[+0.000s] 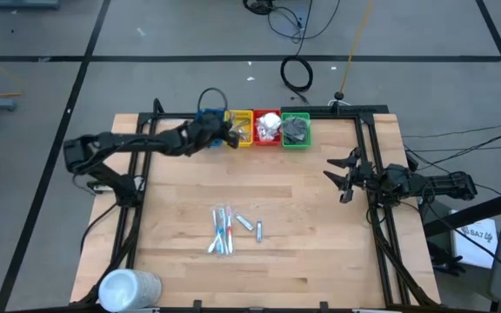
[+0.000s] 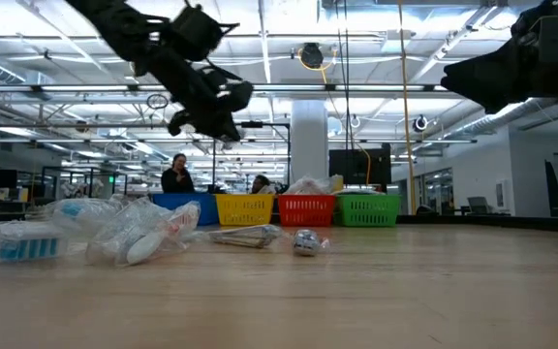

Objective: Pick & Place Travel size toiletries
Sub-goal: Put the nail cutter into the yellow bin

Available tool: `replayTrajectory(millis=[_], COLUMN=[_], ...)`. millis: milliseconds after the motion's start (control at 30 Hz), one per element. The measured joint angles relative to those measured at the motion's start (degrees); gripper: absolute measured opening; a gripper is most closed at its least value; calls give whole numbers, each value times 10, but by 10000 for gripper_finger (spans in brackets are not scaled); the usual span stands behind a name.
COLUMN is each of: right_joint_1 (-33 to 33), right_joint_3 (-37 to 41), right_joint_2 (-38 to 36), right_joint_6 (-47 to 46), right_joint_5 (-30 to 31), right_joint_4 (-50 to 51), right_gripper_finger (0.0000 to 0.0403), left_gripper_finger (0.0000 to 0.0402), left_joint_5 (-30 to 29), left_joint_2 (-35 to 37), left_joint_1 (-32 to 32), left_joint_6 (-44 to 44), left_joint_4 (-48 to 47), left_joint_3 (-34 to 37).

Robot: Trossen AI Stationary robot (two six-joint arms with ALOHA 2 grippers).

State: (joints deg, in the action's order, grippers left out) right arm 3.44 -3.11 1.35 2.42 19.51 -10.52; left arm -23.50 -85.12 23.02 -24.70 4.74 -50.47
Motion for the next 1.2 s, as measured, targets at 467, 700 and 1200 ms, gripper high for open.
replayTrajectory(millis=[467,700,1200], right_joint_1=[0,0,0], right_joint_3=[0,0,0], right_joint_2=[0,0,0], right_joint_6=[0,0,0], right_joint_5=[-1,-1,-1], right_joint_4=[-4,-4,-4], right_gripper_finger=[180,180,180], left_gripper_finger=[43,39,125], left_joint_5=[15,14,14], left_joint_2=[-173,-212,-217], left_joint_1=[50,51,56], left_joint_6=[-62,-85,-88], left_joint_4=[-153,-151,-144], left_joint_3=[-182,-183,-183])
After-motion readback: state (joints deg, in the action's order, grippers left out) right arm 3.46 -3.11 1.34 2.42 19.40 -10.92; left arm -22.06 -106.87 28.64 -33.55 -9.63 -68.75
